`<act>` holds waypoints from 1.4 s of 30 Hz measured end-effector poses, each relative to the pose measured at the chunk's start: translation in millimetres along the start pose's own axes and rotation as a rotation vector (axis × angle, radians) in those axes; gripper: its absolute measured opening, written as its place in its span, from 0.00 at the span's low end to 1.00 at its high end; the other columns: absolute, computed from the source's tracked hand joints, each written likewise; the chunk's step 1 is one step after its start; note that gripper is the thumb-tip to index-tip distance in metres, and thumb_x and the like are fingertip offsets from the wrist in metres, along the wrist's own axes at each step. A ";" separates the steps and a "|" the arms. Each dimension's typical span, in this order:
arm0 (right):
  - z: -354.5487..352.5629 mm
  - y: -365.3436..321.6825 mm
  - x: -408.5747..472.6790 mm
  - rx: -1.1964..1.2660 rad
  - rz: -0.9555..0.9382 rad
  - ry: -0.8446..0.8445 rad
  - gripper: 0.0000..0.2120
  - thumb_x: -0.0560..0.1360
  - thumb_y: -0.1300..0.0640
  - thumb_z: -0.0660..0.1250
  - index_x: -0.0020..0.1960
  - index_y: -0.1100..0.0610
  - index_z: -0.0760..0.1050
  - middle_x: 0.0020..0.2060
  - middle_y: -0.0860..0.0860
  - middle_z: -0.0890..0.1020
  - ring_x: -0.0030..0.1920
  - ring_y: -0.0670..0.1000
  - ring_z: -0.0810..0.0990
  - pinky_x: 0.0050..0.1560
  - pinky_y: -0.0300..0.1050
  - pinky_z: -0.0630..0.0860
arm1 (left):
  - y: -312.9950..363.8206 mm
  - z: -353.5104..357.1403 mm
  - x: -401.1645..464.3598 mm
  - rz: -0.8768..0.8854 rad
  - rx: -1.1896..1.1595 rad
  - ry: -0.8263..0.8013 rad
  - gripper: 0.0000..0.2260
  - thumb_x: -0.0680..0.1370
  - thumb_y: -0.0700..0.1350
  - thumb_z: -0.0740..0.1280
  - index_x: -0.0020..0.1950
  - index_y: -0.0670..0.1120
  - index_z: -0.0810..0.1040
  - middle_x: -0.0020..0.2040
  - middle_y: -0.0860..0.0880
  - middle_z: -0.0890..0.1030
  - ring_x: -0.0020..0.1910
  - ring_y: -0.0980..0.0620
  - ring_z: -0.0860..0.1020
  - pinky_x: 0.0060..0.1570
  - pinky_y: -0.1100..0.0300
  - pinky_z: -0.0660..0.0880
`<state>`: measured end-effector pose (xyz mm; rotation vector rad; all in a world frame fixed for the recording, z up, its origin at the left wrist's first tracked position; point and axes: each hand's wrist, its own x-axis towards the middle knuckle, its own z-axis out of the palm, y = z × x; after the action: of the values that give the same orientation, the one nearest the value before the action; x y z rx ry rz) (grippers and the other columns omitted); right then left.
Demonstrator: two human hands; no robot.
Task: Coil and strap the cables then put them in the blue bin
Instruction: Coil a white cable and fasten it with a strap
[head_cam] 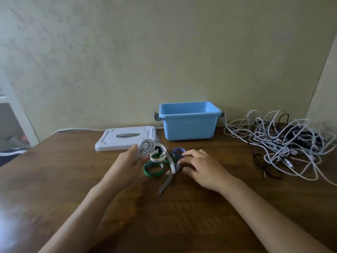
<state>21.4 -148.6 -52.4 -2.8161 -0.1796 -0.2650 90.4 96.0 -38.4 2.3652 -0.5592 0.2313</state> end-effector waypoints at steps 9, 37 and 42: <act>0.3 -2.8 -0.9 0.068 0.006 0.077 0.18 0.82 0.50 0.65 0.71 0.43 0.72 0.66 0.40 0.74 0.67 0.45 0.68 0.66 0.44 0.68 | 2.0 2.8 1.3 -0.034 0.006 -0.024 0.10 0.81 0.52 0.65 0.46 0.47 0.71 0.42 0.49 0.79 0.39 0.51 0.77 0.35 0.56 0.70; -8.5 -16.1 -4.4 1.193 0.198 0.316 0.06 0.84 0.60 0.61 0.55 0.59 0.77 0.48 0.55 0.87 0.50 0.53 0.87 0.53 0.52 0.84 | 29.1 12.7 -11.0 -0.077 -0.340 -0.067 0.06 0.82 0.49 0.64 0.48 0.48 0.75 0.35 0.52 0.79 0.28 0.56 0.74 0.29 0.62 0.70; -3.2 -19.9 -1.7 1.363 0.204 0.277 0.06 0.84 0.63 0.61 0.54 0.62 0.76 0.47 0.58 0.86 0.50 0.56 0.87 0.51 0.49 0.85 | 53.1 23.6 -20.7 -0.026 -0.642 -0.204 0.07 0.82 0.49 0.64 0.51 0.46 0.76 0.35 0.39 0.79 0.27 0.45 0.71 0.25 0.58 0.68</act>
<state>16.3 -131.0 -44.0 -1.4154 0.0127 -0.3104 48.2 51.5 -31.4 1.7751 -0.5904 -0.1846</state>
